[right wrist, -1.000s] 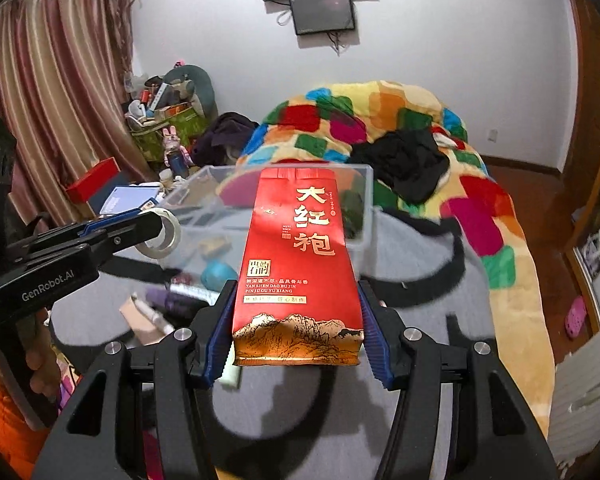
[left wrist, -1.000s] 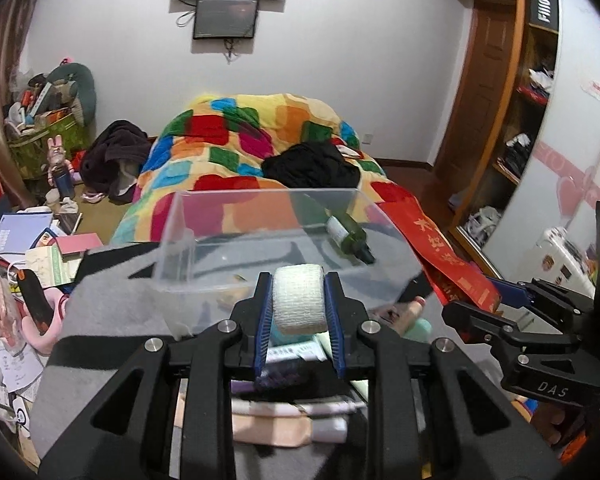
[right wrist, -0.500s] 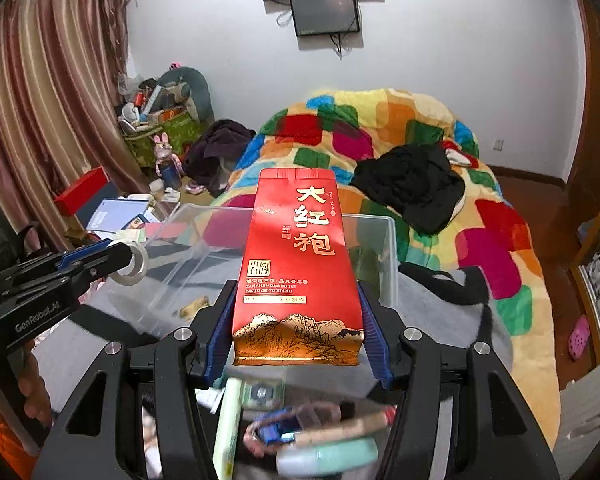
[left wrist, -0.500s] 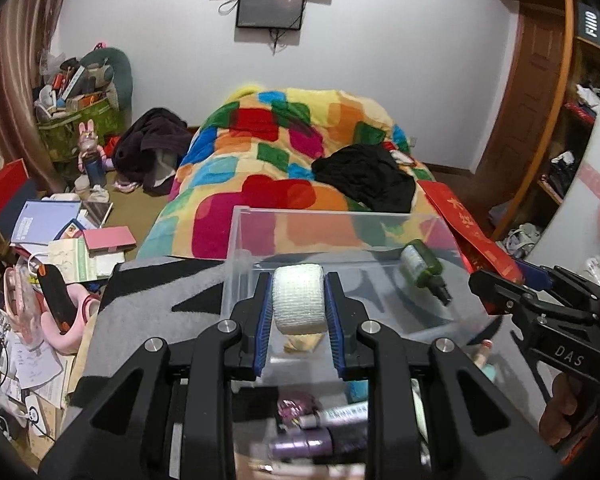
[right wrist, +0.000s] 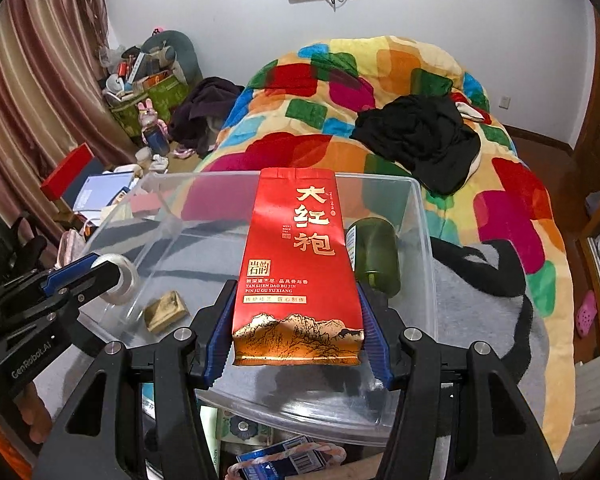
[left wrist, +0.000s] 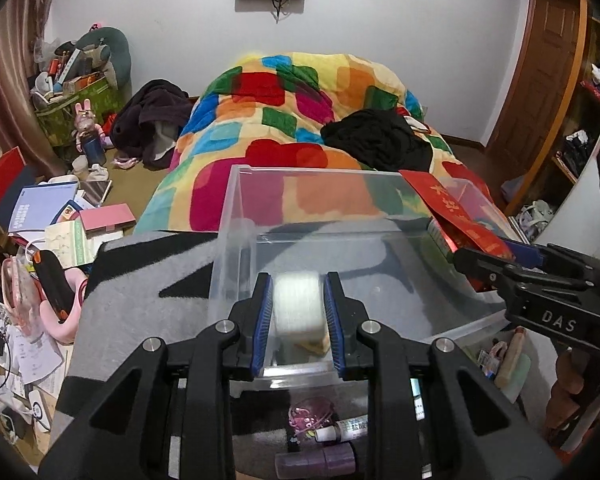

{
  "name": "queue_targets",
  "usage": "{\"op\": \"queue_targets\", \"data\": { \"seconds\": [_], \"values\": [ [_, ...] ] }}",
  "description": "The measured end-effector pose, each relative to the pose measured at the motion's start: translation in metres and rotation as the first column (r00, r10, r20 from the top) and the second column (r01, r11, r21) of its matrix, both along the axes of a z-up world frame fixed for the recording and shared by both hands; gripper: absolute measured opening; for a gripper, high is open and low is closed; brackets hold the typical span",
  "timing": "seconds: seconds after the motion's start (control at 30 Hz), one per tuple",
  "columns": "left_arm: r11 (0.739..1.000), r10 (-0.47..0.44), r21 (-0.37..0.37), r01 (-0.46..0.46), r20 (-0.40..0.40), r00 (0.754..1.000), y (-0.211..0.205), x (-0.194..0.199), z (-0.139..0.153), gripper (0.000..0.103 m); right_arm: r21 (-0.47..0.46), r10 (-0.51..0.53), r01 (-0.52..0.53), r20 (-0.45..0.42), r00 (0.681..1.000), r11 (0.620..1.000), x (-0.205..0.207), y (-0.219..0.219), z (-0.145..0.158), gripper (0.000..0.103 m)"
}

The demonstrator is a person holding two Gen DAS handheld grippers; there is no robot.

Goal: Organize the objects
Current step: 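Carry the red tea box and white tape roll into the clear box and release, then grasp the mint-green bottle with the right gripper while the left grasps the purple cosmetic tube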

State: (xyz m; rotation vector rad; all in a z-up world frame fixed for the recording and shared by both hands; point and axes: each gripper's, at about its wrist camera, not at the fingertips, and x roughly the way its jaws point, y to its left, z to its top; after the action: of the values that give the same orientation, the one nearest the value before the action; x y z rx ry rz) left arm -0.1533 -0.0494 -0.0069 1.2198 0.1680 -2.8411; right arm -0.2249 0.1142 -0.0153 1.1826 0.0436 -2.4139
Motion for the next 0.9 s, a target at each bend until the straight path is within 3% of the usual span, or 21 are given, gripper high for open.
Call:
{"op": "queue_targets", "data": {
  "seconds": [0.27,0.43,0.57,0.77,0.9],
  "values": [
    [1.0,-0.021,0.011,0.021,-0.008,1.0,0.004,0.008,0.005,0.028,0.012,0.005,-0.005,0.026,1.0,1.0,0.003,0.002,0.001,0.055],
    [0.998,-0.061,-0.02,0.06,-0.043,0.997,0.013,0.027,0.016,0.045,0.0,0.013,-0.013,-0.001,1.0,1.0,0.013,0.007,0.012,0.065],
    [0.995,-0.099,-0.03,0.098,-0.051,0.994,0.019,0.042,0.02,0.054,-0.006,0.013,-0.013,-0.042,0.999,1.0,0.028,0.015,0.025,0.068],
    [0.985,-0.173,0.019,0.173,-0.009,0.985,0.025,0.056,0.009,0.062,0.016,0.007,-0.005,-0.104,0.995,1.0,0.055,0.033,0.037,0.073],
    [0.975,-0.222,0.038,0.221,0.047,0.974,0.029,0.06,-0.012,0.064,0.027,-0.013,0.016,-0.111,0.994,0.999,0.072,0.051,0.032,0.082]
  ]
}}
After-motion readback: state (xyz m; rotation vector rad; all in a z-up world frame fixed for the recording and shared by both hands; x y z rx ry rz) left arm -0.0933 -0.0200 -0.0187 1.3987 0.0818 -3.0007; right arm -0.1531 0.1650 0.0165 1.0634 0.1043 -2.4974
